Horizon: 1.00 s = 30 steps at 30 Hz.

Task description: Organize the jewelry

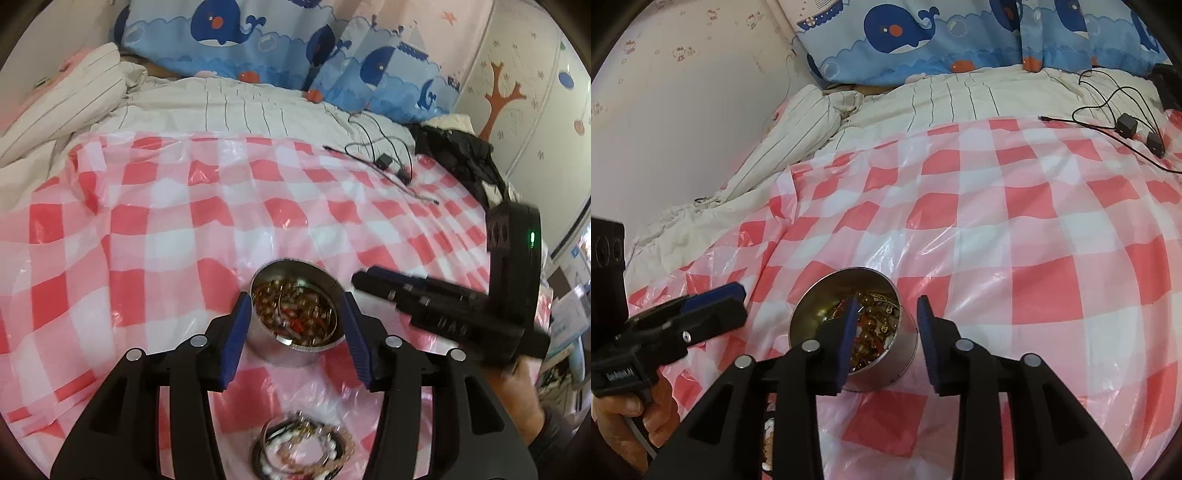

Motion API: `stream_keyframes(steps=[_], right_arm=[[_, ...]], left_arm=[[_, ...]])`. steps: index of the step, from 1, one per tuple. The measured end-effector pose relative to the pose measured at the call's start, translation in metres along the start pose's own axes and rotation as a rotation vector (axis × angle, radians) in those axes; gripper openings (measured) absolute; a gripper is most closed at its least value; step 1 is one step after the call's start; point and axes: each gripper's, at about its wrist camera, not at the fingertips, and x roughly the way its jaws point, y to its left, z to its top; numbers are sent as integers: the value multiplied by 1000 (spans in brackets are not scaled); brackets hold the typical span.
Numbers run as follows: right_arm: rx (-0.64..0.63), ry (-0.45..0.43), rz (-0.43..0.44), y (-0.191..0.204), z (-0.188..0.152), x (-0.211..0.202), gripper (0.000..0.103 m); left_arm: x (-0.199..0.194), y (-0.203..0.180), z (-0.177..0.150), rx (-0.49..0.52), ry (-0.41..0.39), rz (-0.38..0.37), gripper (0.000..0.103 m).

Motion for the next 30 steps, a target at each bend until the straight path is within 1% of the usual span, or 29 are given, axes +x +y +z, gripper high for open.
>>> stream_keyframes(steps=[3, 7, 9, 11, 12, 15, 19, 21, 23, 26, 28, 30], right_arm=[[9, 6, 8, -1, -3, -6, 39], [8, 28, 22, 1, -13, -16, 42], [1, 37, 35, 3, -20, -24, 53], [2, 41, 45, 5, -30, -32, 56], [3, 45, 50, 5, -35, -35, 56], [9, 62, 56, 6, -52, -43, 57], [0, 97, 100, 12, -54, -36, 57], [-33, 141, 135, 20, -58, -29, 57], [-121, 224, 171, 39, -68, -16, 57], [-231, 310, 170, 63, -84, 2, 57], [-257, 333, 150, 69, -91, 9, 57], [-253, 342, 151, 69, -93, 14, 56]], left_arm=[[-2, -5, -10, 60, 40, 13, 48], [-2, -9, -26, 141, 103, -4, 48], [-4, -13, -34, 191, 128, -18, 48], [-4, -17, -43, 239, 159, -19, 48], [-3, -17, -46, 246, 170, -18, 48], [3, -11, -57, 240, 210, -8, 48], [8, -5, -67, 224, 244, -7, 48], [11, -2, -71, 215, 254, -12, 48], [17, 2, -73, 194, 267, -25, 47], [20, 7, -73, 159, 275, -56, 45], [20, 10, -71, 137, 268, -74, 45], [20, 13, -69, 105, 262, -104, 44]])
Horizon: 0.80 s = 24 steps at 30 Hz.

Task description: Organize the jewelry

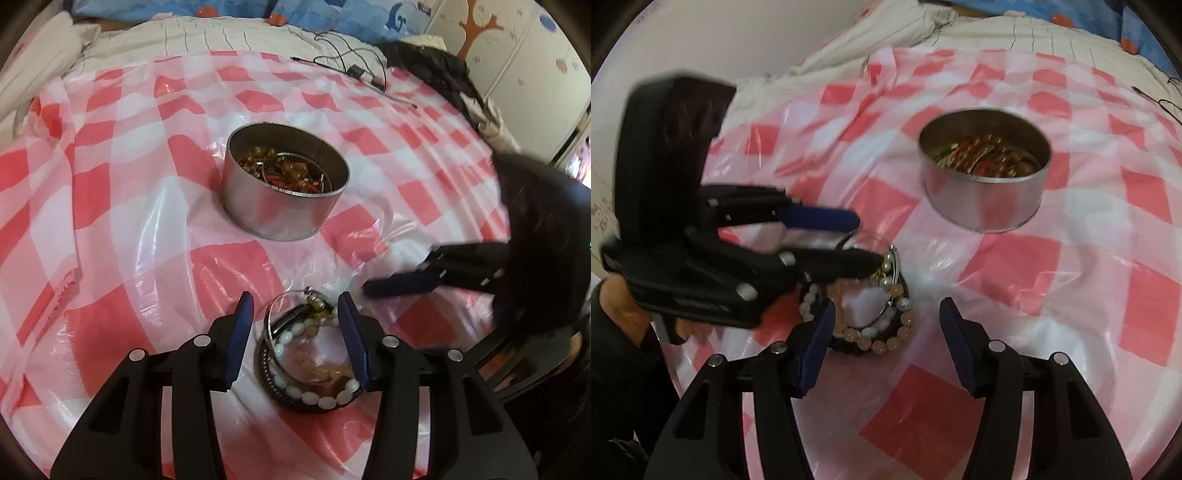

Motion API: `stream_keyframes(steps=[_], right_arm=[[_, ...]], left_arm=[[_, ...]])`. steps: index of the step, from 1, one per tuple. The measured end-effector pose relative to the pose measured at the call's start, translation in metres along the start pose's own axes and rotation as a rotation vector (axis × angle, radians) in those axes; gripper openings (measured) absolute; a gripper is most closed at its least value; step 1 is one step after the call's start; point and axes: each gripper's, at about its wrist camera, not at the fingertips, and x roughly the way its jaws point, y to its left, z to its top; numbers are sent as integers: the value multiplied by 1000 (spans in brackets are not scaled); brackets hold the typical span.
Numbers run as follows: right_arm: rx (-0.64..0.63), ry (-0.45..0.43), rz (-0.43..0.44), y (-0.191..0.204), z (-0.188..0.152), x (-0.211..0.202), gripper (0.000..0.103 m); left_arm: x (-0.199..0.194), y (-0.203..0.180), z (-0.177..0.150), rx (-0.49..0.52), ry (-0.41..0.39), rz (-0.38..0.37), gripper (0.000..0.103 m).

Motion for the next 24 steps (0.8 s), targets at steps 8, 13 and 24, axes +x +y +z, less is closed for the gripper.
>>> stream_keyframes(steps=[8, 13, 24], right_arm=[[53, -7, 11, -11, -2, 0, 12], [87, -64, 33, -20, 3, -16, 8], [179, -138, -106, -56, 3, -45, 8]], left_arm=[[8, -1, -1, 19, 48, 38, 9], [0, 2, 2, 10, 21, 34, 5], [-3, 9, 5, -5, 16, 76, 5]])
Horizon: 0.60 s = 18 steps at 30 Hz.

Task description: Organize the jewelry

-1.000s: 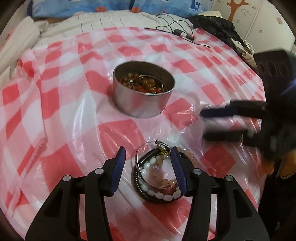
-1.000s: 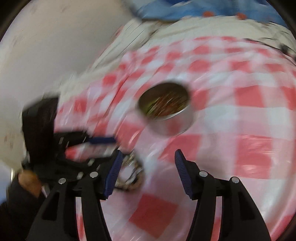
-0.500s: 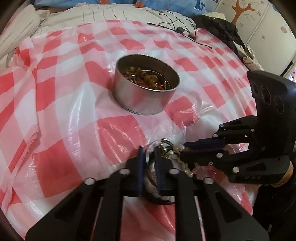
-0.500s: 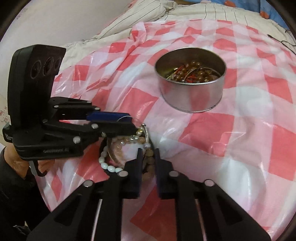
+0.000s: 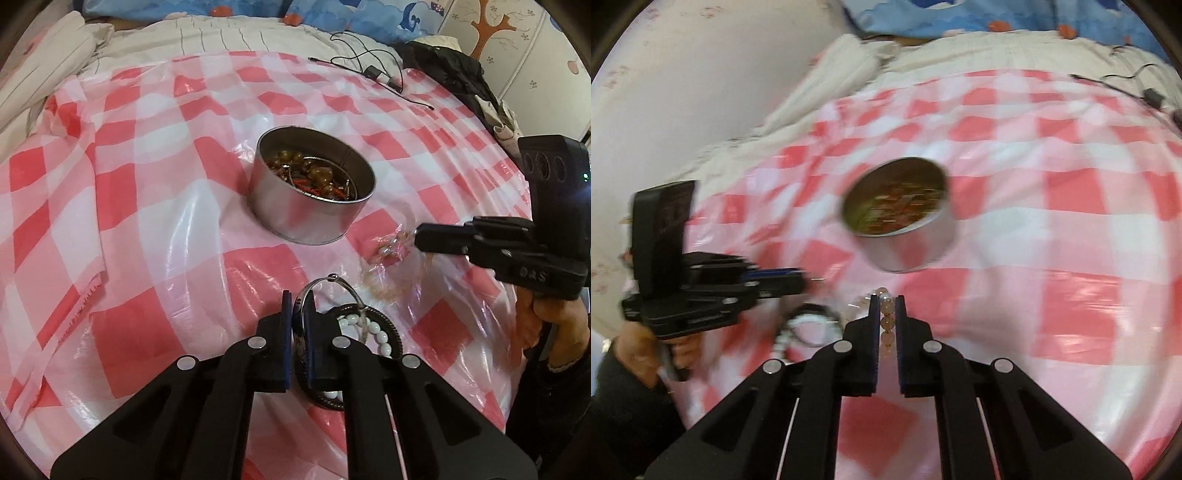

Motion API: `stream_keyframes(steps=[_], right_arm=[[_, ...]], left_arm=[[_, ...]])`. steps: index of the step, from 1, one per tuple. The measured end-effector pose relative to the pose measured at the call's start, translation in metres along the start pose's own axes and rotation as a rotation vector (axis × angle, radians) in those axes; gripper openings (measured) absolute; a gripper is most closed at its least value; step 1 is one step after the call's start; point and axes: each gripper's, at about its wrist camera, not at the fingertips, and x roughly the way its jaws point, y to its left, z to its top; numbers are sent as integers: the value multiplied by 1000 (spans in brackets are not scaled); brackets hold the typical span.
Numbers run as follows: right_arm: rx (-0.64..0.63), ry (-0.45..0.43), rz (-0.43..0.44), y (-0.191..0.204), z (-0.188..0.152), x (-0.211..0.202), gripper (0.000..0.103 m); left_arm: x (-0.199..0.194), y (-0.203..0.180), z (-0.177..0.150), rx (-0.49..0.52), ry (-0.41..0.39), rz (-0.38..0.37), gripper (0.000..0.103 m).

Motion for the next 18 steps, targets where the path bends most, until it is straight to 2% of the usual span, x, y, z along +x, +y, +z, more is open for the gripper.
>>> stream_keyframes(steps=[4, 5, 6, 9, 11, 16, 17, 18], right_arm=[[-4, 63, -80, -8, -3, 12, 10], [-6, 63, -89, -8, -4, 13, 19], [-9, 52, -84, -7, -3, 12, 34], [-37, 28, -87, -3, -2, 9, 48], [-38, 42, -110, -4, -3, 14, 53], [-80, 72, -165, -1, -4, 28, 56], [-108, 83, -184, 2, -5, 31, 56], [-123, 87, -196, 4, -6, 32, 49]], left_arm=[[4, 0, -1, 5, 16, 6, 6], [5, -1, -1, 5, 17, 7, 6], [6, -1, -1, 6, 22, 7, 6], [8, 0, -2, 3, 28, 9, 8], [10, 1, -2, -3, 33, 12, 16], [11, 0, -2, 8, 30, 11, 18], [10, -2, -2, 17, 27, 8, 16], [9, -3, -1, 24, 25, 6, 7]])
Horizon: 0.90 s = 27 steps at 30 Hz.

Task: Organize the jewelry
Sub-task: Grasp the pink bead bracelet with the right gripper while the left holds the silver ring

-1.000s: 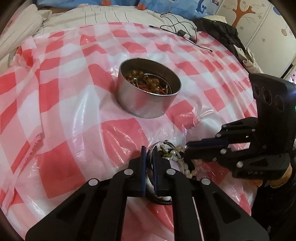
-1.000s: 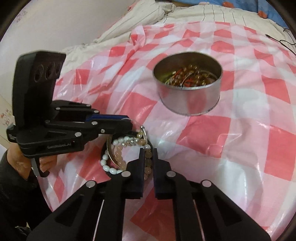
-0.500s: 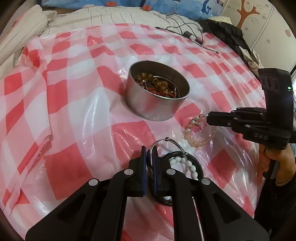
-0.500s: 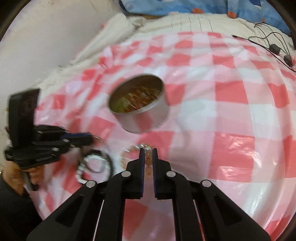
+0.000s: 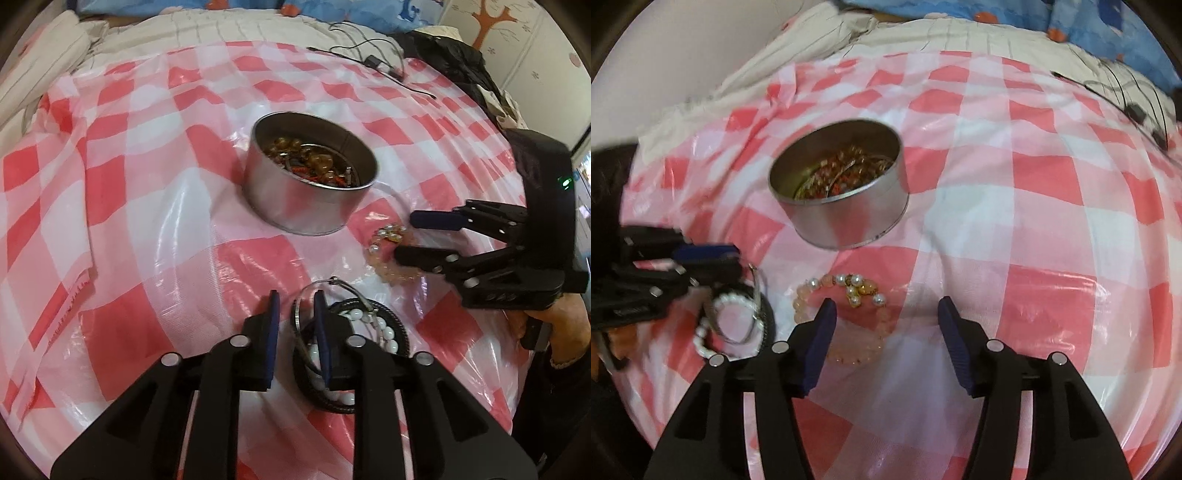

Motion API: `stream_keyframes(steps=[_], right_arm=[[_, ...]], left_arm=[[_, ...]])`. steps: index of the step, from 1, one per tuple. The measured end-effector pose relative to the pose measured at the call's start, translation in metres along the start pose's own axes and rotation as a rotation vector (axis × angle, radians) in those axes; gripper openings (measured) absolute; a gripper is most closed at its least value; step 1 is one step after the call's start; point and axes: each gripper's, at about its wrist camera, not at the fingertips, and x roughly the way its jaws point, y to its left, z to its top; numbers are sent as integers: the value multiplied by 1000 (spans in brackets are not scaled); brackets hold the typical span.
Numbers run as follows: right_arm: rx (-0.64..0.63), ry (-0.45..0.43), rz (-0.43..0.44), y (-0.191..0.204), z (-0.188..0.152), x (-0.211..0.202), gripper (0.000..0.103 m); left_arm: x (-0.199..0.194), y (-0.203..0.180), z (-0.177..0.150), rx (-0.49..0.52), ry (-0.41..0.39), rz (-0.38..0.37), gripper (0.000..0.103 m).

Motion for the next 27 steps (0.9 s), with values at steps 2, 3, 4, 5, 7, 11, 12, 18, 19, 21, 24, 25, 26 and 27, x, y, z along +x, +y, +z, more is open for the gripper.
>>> stream_keyframes(steps=[2, 3, 4, 5, 7, 11, 12, 18, 19, 21, 24, 25, 26, 27], right_arm=[[7, 1, 35, -1, 0, -2, 20], [22, -1, 55, -3, 0, -2, 8], [40, -12, 87, -5, 0, -5, 8], [54, -28, 111, -7, 1, -8, 8], [91, -60, 176, -10, 3, -15, 8], [118, -89, 198, -13, 5, -23, 8], [119, -88, 195, -13, 6, -23, 8], [107, -54, 128, -12, 5, -15, 40], [98, -57, 110, -11, 5, -15, 46], [69, -43, 73, -6, 5, -11, 48], [0, -13, 5, 3, 3, -1, 48], [-29, -9, -16, 8, 2, 0, 46], [-33, -5, -1, 9, 2, 0, 34], [-23, -1, 26, 9, 2, 0, 23]], left_arm=[[-4, -3, 1, 10, -17, 5, 6], [-6, -3, 2, 4, -29, -1, 6], [-10, -3, 3, -4, -42, -11, 6], [-14, -2, 4, -19, -66, -29, 6], [-22, 2, 7, -46, -97, -51, 6], [-22, 4, 8, -54, -99, -47, 6], [-20, 4, 7, -53, -92, -42, 6], [-6, 6, 5, -57, -46, -12, 6], [-4, 6, 4, -60, -39, -11, 6], [-2, 7, 3, -57, -30, 0, 6], [2, 6, 1, -42, -17, 10, 6], [3, 4, 2, -31, -14, 17, 6], [2, 3, 1, -24, -15, 22, 6], [1, 2, 2, -18, -15, 24, 6]])
